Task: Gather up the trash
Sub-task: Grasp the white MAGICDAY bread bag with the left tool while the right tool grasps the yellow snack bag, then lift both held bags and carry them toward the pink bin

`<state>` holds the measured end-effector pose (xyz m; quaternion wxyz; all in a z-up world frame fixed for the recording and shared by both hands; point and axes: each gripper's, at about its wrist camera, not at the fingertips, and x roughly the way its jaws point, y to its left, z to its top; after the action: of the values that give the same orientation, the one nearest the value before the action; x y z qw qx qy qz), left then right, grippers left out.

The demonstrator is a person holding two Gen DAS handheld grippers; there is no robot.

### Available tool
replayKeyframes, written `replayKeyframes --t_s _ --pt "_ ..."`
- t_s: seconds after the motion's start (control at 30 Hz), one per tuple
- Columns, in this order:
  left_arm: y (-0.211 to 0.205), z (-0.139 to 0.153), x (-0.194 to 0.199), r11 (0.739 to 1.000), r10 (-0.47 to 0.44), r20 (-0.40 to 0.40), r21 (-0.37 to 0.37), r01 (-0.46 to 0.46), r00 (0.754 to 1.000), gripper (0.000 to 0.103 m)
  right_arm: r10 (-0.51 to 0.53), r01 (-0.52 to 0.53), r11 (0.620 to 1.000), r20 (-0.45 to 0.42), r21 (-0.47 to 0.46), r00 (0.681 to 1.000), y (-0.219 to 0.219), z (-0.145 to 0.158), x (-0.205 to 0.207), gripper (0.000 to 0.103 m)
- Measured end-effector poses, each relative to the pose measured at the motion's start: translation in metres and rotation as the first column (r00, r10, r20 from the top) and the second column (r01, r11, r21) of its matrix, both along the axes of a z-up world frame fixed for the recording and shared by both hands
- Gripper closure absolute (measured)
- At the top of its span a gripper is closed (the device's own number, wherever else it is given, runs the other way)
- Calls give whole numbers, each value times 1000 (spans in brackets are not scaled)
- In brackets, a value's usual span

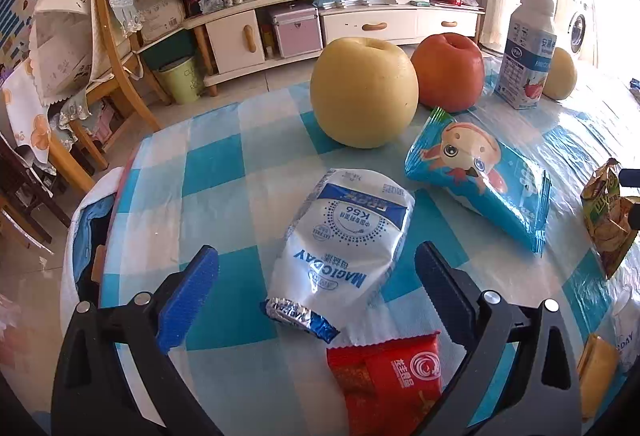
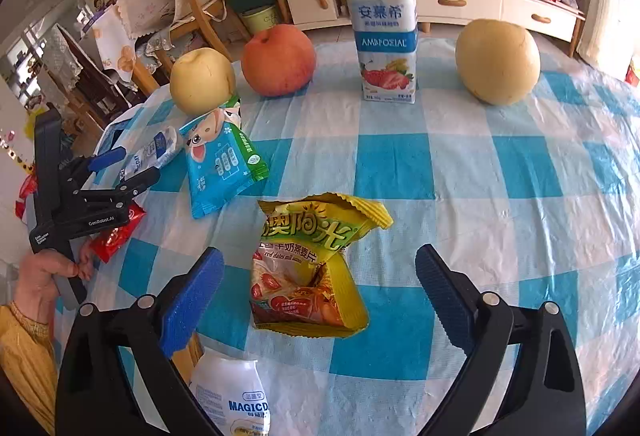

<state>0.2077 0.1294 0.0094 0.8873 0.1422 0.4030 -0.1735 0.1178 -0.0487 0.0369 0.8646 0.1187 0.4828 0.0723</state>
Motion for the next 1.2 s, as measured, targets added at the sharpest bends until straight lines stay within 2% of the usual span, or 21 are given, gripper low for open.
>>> replayKeyframes --t_s 0.2,0.27,0.33,0.43,0.5,0.53,0.63,0.73,1.0,1.2 --pt "-2 -5 9 999 -6 -41 -38 5 999 5 25 -24 998 -20 56 999 2 -13 3 7" --pt "-5 -5 9 999 -15 -42 -34 14 999 8 27 -26 998 -11 64 1000 2 -12 3 7" --pt "-8 -7 9 999 -19 -56 -37 17 998 24 28 -28 997 -8 76 1000 2 -12 3 7" --pt "-7 -6 9 997 -4 -71 -76 -1 997 36 27 -27 996 5 87 1000 2 -10 3 9" --pt "-10 -5 8 997 0 -68 -76 -5 998 41 36 -36 996 2 77 999 5 -11 4 22" --pt "-11 -5 7 997 4 -67 -78 -9 998 43 40 -40 997 8 64 999 7 -10 4 24" --pt "-14 -5 2 996 18 -70 -85 -23 997 43 64 -65 998 16 28 998 17 -11 5 30" --pt "-18 -3 -6 996 17 -76 -90 -23 997 44 78 -77 996 17 -49 997 24 -12 6 46" --pt "-29 -2 -39 988 -7 -107 -152 -9 994 44 78 -79 996 -14 -38 997 24 -13 4 54" --pt "-38 -2 -68 979 -15 -133 -204 -13 991 44 112 -113 992 -12 -53 994 31 -9 -5 56"
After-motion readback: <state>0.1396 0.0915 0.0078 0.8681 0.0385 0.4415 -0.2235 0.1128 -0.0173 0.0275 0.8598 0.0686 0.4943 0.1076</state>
